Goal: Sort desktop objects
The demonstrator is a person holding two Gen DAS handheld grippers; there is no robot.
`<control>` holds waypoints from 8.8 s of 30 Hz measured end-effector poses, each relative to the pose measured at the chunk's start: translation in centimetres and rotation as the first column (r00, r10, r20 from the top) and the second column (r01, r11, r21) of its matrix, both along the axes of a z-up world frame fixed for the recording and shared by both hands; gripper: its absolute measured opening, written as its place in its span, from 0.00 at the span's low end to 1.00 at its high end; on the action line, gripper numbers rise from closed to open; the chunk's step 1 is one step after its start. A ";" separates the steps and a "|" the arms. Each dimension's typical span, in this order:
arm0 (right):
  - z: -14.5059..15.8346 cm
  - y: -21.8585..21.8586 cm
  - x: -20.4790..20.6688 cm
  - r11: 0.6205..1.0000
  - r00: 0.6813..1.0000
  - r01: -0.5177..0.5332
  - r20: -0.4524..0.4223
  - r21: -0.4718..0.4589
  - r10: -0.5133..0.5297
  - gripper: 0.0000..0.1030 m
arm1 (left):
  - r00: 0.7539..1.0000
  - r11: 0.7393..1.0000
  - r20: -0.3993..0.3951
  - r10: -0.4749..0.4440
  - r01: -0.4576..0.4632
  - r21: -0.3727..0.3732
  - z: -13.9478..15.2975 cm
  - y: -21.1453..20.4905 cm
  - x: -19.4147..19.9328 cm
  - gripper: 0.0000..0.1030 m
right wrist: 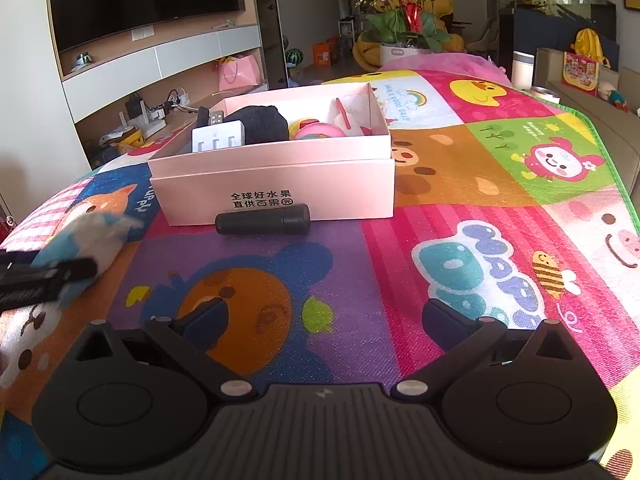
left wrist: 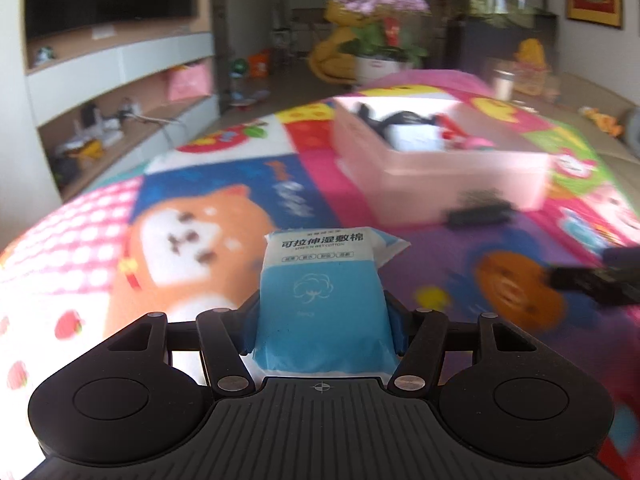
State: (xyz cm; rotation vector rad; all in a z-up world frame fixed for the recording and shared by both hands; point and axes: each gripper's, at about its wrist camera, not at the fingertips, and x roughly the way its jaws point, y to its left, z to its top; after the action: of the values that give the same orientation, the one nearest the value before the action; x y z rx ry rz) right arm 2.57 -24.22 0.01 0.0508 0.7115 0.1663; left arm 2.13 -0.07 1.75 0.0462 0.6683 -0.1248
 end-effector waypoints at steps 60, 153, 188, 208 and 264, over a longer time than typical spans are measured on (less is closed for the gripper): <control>0.3 0.6 -5.3 0.993 1.000 -0.027 -0.006 -0.118 0.027 0.72 | 1.000 1.000 0.001 0.027 -0.027 -0.007 -0.2 -2.2 -1.4 0.96; 11.1 -0.1 7.3 0.996 0.987 -0.006 0.161 -0.087 0.020 0.61 | 0.997 0.994 0.075 0.003 0.005 -0.112 2.4 -2.7 0.5 1.00; 8.5 9.4 14.2 0.956 0.962 -0.273 -0.023 -0.105 0.273 0.54 | 0.999 0.972 0.001 0.043 -0.042 -0.233 0.3 -0.2 0.6 1.00; 6.8 5.0 16.2 0.942 0.960 -0.125 -0.204 0.311 0.194 0.43 | 0.998 0.969 -0.034 0.056 -0.063 -0.237 -0.4 0.4 0.5 1.00; -1.4 0.7 -0.8 0.996 1.000 0.008 0.018 -0.087 -0.007 1.00 | 0.993 0.994 -0.028 0.113 -0.112 0.013 -2.2 -5.0 0.7 1.00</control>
State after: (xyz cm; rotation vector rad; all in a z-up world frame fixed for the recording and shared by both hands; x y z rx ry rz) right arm 1.82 -23.53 -1.38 -0.0316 0.7006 0.1280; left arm 2.87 -5.06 -0.48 0.0171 0.6988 -0.0133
